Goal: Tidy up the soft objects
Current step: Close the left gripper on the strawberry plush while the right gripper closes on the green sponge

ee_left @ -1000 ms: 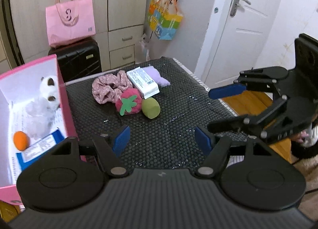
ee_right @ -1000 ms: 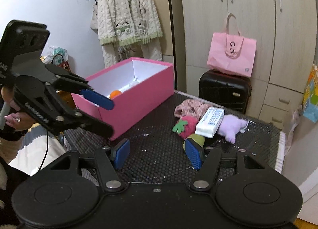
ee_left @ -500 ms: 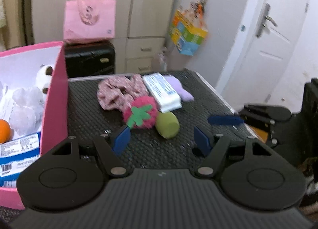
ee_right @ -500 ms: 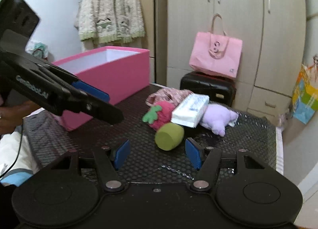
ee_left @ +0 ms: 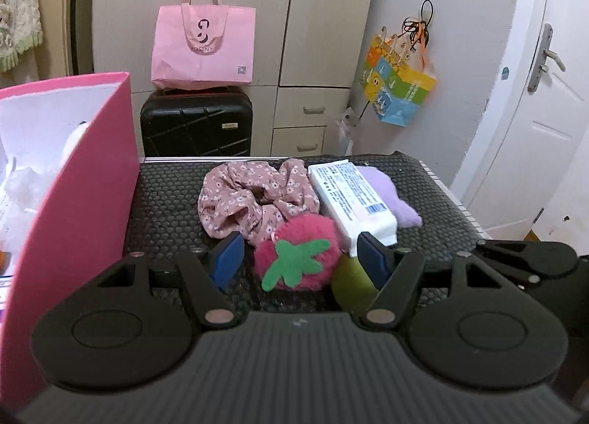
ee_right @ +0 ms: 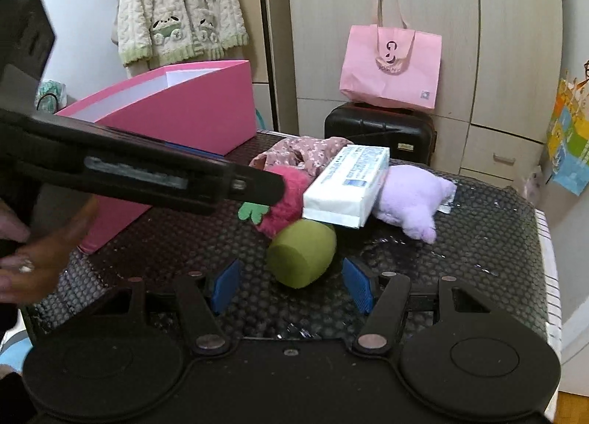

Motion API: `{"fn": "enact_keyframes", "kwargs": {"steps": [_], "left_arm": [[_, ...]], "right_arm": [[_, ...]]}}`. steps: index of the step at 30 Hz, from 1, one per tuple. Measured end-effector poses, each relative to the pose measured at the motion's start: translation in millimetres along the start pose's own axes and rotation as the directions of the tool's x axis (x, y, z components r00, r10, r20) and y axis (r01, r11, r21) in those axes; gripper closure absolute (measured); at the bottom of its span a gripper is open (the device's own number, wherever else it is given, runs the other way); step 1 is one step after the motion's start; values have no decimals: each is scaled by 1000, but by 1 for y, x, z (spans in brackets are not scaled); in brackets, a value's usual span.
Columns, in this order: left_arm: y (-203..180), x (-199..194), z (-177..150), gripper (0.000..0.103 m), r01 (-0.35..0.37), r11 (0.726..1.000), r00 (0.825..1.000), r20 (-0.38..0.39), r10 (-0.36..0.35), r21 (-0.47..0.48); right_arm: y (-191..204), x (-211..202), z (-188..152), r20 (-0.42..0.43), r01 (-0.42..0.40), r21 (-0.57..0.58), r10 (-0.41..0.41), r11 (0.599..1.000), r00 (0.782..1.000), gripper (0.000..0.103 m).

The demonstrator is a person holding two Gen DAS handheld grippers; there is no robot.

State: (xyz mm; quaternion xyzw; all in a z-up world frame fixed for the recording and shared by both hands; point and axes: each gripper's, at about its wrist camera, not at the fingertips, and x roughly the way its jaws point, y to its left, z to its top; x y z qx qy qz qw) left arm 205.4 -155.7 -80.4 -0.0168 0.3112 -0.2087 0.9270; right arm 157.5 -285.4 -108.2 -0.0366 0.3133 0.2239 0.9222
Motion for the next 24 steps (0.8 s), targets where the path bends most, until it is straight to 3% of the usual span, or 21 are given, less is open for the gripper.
{"fn": "enact_keyframes", "kwargs": {"steps": [5, 10, 19, 24], "left_arm": [[8, 16, 0, 44, 1, 999, 1000, -24, -2, -37], [10, 24, -3, 45, 16, 998, 1000, -24, -17, -53], [17, 37, -10, 45, 18, 992, 998, -54, -25, -129], [18, 35, -14, 55, 15, 990, 998, -53, -23, -142]], "right_arm": [[-5, 12, 3, -11, 18, 14, -17, 1000, 1000, 37], [-11, 21, 3, -13, -1, 49, 1, 999, 1000, 54], [-11, 21, -4, 10, -5, 47, 5, 999, 1000, 56], [-7, 18, -4, 19, 9, 32, -10, 999, 1000, 59]]}}
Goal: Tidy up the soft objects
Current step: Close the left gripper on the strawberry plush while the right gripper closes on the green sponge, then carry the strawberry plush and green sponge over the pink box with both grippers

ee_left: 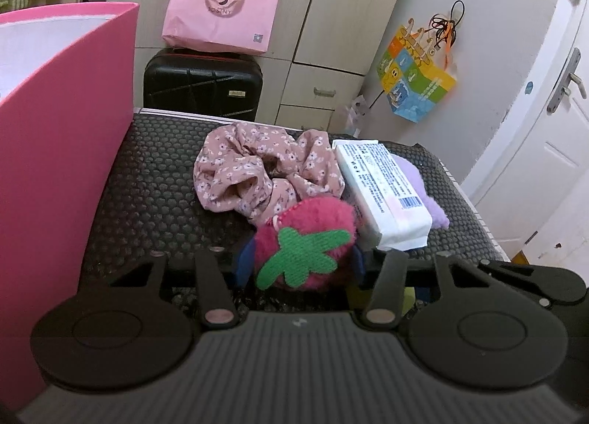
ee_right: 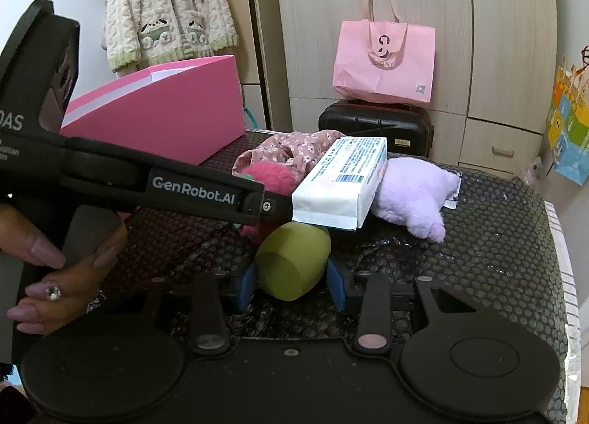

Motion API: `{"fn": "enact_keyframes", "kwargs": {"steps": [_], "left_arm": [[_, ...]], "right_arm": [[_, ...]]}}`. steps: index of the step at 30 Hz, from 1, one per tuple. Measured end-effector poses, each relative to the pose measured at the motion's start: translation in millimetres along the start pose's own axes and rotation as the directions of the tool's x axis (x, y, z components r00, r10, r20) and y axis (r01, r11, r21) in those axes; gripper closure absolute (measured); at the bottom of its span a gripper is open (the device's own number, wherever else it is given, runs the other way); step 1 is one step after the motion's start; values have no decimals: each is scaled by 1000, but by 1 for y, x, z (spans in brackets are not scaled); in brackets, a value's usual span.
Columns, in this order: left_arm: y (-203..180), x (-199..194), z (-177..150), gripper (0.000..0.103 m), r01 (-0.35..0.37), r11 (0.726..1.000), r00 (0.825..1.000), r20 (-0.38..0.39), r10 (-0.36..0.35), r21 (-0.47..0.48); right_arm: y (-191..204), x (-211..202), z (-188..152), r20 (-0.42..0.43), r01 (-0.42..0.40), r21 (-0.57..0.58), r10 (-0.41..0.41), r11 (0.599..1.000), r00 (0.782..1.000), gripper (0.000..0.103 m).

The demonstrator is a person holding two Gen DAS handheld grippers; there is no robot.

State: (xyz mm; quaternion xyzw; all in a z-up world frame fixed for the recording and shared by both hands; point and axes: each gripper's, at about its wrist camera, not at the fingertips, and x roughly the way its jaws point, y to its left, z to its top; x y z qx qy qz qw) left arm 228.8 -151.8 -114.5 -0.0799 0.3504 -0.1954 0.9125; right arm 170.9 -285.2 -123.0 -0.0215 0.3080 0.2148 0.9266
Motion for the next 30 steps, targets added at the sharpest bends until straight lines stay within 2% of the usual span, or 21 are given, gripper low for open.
{"fn": "enact_keyframes", "kwargs": {"steps": [5, 14, 24, 30], "left_arm": [[-2, -8, -5, 55, -5, 1000, 1000, 0, 5, 7], [-3, -30, -17, 55, 18, 1000, 999, -42, -18, -1], [-6, -65, -24, 55, 22, 998, 998, -54, -18, 60], [-1, -87, -30, 55, 57, 996, 991, -123, -47, 74]], "right_arm": [[6, -5, -2, 2, -8, 13, 8, 1000, 1000, 60], [12, -23, -12, -10, -57, 84, 58, 995, 998, 60], [17, -45, -22, -31, -69, 122, 74, 990, 997, 60], [23, -68, -28, -44, -69, 122, 75, 990, 996, 60]]}}
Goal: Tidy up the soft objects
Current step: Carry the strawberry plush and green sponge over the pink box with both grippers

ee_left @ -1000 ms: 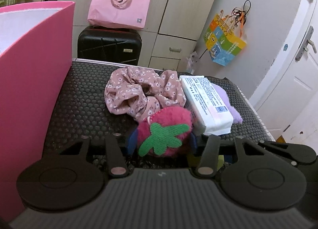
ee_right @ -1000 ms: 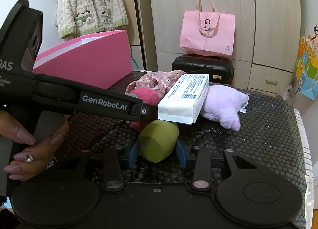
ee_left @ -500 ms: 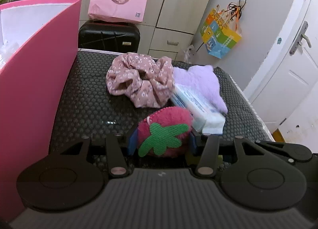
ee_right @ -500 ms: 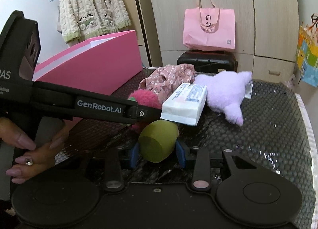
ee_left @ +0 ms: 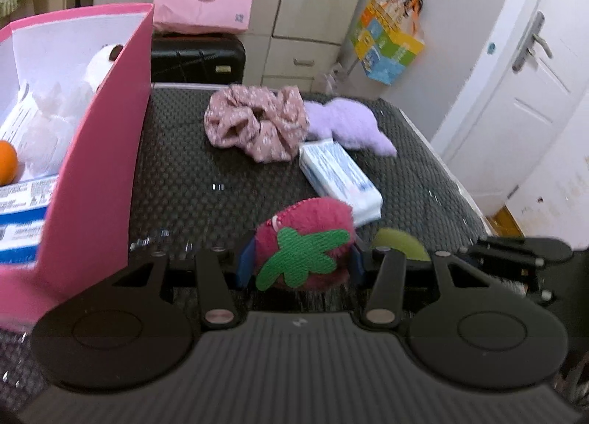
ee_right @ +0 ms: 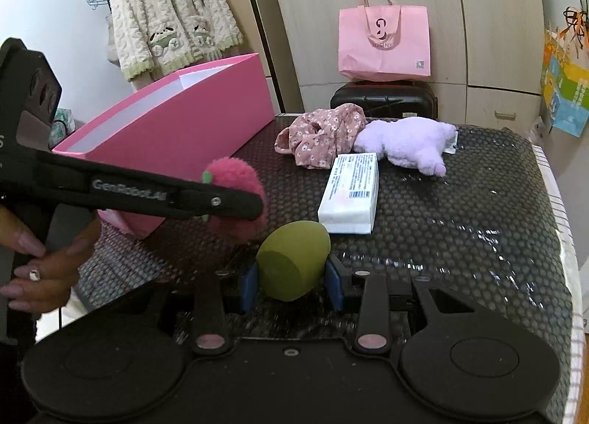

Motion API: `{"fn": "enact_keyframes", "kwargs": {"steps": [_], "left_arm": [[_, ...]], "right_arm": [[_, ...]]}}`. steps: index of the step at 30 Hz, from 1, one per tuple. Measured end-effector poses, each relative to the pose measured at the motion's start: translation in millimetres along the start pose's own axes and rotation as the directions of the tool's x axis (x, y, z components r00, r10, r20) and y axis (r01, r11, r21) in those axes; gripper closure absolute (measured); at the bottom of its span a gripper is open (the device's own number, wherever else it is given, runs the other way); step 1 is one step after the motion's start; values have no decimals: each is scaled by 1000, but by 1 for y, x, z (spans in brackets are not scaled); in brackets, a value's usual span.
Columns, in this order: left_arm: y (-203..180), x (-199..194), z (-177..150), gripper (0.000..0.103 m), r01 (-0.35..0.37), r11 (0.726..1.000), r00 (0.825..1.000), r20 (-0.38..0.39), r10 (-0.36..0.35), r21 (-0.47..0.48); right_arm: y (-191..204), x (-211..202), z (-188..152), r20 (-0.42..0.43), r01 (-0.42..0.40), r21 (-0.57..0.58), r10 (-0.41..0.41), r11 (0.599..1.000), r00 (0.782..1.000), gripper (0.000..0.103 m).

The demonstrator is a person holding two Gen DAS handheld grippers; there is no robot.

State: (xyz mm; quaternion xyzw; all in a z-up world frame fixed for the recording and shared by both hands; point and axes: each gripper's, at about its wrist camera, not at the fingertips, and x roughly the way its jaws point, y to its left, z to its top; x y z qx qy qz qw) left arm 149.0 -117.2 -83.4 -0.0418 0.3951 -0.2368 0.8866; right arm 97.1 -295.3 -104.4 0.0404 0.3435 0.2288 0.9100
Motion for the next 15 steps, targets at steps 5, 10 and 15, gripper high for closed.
{"fn": "enact_keyframes", "kwargs": {"steps": [5, 10, 15], "left_arm": [[1, -13, -11, 55, 17, 1000, 998, -59, -16, 18], [1, -26, -18, 54, 41, 999, 993, -110, -38, 23], [4, -45, -24, 54, 52, 998, 991, -127, -48, 24]], "right_arm": [[6, -10, -1, -42, -5, -10, 4, 1000, 999, 60], [18, -15, 2, -101, -40, -27, 37, 999, 994, 60], [30, -25, 3, -139, -85, -30, 80, 996, 987, 59]]}}
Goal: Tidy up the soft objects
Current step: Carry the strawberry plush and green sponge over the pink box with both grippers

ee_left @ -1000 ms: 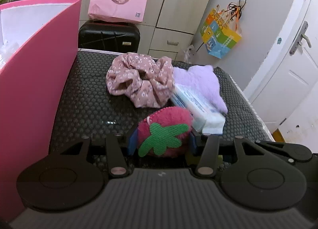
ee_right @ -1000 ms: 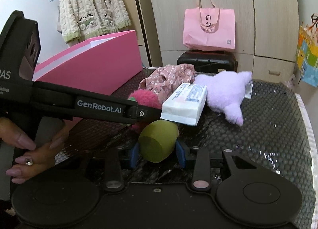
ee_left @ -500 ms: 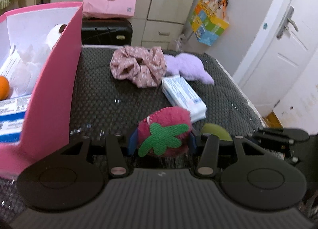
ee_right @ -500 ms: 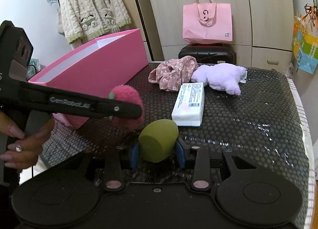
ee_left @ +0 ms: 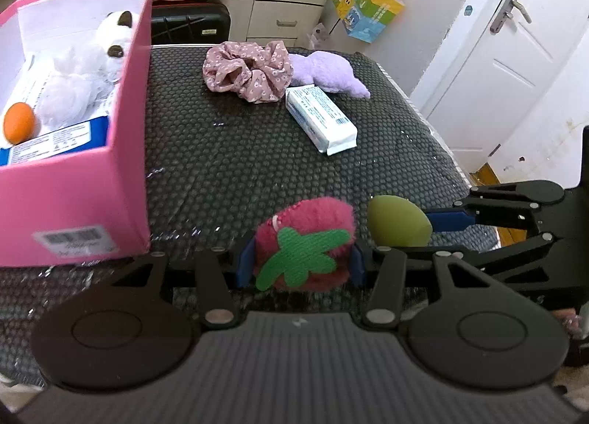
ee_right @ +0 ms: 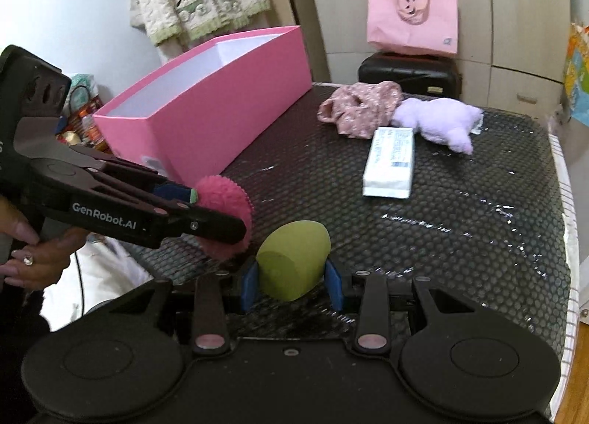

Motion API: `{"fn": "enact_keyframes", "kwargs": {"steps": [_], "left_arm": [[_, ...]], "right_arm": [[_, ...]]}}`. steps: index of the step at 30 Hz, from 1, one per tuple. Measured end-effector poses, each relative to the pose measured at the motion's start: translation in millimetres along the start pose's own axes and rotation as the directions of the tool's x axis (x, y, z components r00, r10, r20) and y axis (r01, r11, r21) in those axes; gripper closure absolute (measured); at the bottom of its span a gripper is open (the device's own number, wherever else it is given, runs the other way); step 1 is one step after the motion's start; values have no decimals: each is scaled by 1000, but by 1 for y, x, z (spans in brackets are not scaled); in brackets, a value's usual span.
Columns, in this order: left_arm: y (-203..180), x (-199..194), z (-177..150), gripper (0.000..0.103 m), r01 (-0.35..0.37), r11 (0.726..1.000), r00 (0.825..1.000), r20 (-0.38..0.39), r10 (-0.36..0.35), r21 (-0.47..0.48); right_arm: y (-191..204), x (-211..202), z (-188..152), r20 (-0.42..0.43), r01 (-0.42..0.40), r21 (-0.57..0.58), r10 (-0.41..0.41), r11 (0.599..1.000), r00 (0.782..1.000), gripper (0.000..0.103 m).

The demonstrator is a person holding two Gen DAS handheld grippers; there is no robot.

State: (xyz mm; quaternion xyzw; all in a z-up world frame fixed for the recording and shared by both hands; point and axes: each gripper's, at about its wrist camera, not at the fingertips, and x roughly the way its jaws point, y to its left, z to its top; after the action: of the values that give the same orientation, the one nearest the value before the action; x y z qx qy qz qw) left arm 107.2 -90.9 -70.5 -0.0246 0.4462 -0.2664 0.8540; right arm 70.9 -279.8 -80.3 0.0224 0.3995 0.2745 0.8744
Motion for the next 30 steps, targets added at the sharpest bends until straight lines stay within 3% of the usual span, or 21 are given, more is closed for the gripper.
{"fn": "enact_keyframes", "kwargs": {"steps": [8, 18, 30], "left_arm": [[11, -28, -11, 54, 28, 1000, 999, -46, -28, -6], [26, -79, -23, 54, 83, 997, 996, -24, -82, 11], [60, -129, -18, 53, 38, 999, 999, 6, -38, 1]], "right_arm": [[21, -10, 5, -42, -78, 1, 78, 997, 996, 59], [61, -23, 23, -21, -102, -62, 101, 993, 995, 58], [104, -26, 57, 8, -166, -150, 169, 975, 986, 58]]}}
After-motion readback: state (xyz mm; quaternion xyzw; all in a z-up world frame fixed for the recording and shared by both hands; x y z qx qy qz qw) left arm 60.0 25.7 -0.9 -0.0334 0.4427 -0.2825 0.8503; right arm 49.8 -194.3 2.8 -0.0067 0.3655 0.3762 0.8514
